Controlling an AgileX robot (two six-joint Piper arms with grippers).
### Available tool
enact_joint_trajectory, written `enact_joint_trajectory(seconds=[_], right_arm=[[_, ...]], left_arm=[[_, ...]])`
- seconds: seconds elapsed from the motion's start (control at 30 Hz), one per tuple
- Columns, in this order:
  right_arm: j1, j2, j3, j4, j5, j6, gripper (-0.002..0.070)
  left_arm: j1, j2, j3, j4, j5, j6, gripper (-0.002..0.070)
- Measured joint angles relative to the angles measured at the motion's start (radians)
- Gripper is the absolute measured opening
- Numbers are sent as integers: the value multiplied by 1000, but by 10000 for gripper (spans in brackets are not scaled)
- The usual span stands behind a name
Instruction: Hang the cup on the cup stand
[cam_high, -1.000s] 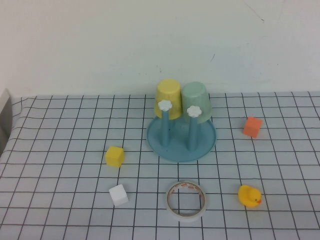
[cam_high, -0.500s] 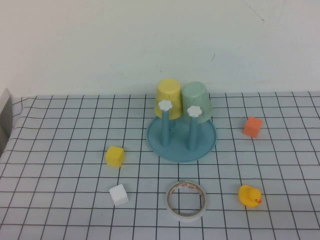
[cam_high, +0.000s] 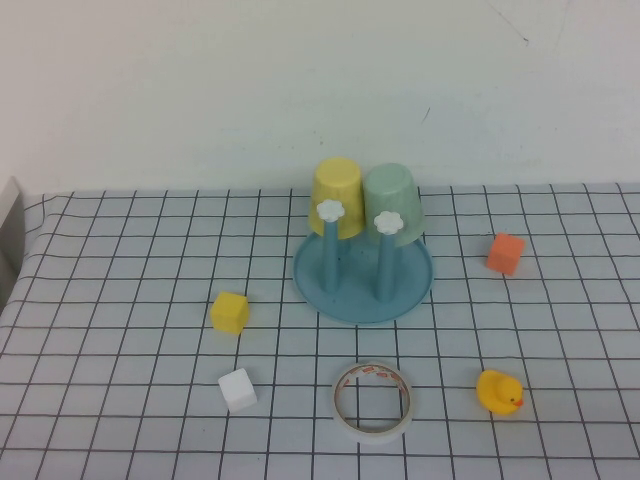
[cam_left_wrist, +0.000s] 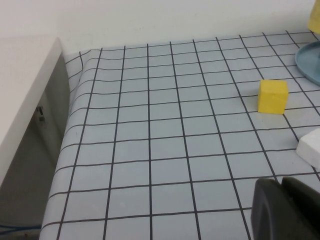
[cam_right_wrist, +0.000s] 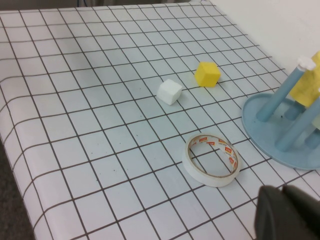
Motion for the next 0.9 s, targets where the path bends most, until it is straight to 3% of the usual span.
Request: enact_joint_trajectory(seconds=[0.5,0.73,0.87,0.9], right_arm=[[-9,-24,0,0,0,-4,-1],[-324,-138,70,22,-35,-6,-1],[-563,-197,145,27,-44,-6,-1],[-668,-234,176,27,-44,-6,-1]], left_arm=[[0,0,0,-4,2,4,-1],[0,0,0,-10,2,4,-1],[0,0,0,-10,2,4,-1],[0,0,0,-12,2,4,-1]])
